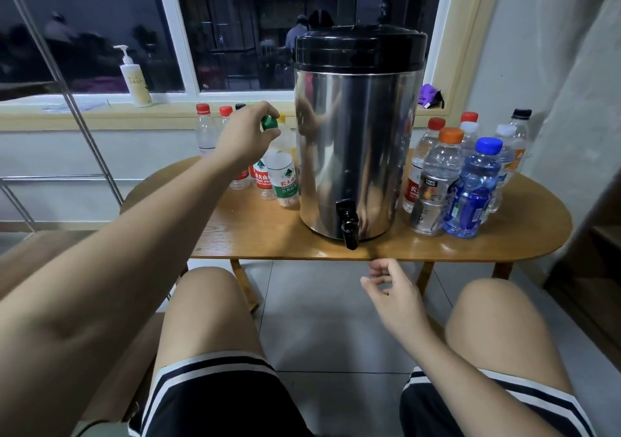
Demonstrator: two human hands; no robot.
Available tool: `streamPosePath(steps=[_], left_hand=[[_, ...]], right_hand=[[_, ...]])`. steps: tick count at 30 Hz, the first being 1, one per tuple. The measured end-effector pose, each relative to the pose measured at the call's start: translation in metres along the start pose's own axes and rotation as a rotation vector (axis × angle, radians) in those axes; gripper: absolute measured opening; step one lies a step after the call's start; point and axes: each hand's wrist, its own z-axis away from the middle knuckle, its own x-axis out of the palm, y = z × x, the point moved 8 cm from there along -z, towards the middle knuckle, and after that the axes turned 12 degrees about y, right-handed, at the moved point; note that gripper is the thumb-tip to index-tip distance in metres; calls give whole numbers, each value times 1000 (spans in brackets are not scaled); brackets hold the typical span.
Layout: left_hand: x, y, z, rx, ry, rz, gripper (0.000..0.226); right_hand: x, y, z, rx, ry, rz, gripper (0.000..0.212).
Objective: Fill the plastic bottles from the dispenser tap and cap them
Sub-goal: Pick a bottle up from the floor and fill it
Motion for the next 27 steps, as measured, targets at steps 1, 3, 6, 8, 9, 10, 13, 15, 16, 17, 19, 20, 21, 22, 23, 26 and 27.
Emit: streamPosePath(steps=[1,3,6,8,9,10,13,15,16,17,19,20,21,22,23,26,27], left_hand=[[-11,2,7,-9,25,31,29],[-33,7,25,-23,57,87,30],[-61,10,61,-42,60,158,28],[-77,11,87,-85,75,198,27],[-85,12,100,-114,94,213,27],[-92,13,113,-143,121,231,27],[-109,21,150,-210,194,302,27],[-109,28,170,-228,197,330,27],[-107,31,179,-229,198,333,26],[-105,35,187,-230,205,336,26],[-101,38,201,-240,230,349,25],[-100,39,206,-244,239,352,25],[-99,39,211,-249,246,355,25],[-99,40,216,-252,251,361,25],[-99,41,220,-250,254,369,24],[-103,47,227,-230,256,406,24],[-105,49,228,-232,253,423,23]], right_hand=[[1,0,1,5,-8,-2,23],[3,0,2,4,-27,-5,23],[7,-2,5,5,-67,16,20],[10,-1,7,29,-91,22,18],[12,1,8,42,-103,20,18],[13,2,8,48,-113,17,17],[18,6,10,53,-154,5,14],[20,5,13,55,-186,5,10],[21,4,14,56,-197,8,8],[22,4,15,57,-206,9,6],[22,4,18,63,-210,-2,6],[22,4,19,65,-210,-10,6],[21,4,19,64,-209,-17,6],[20,4,19,60,-206,-21,7],[18,4,19,56,-205,-21,7],[14,2,18,57,-207,-19,11],[13,0,19,61,-211,-25,13]])
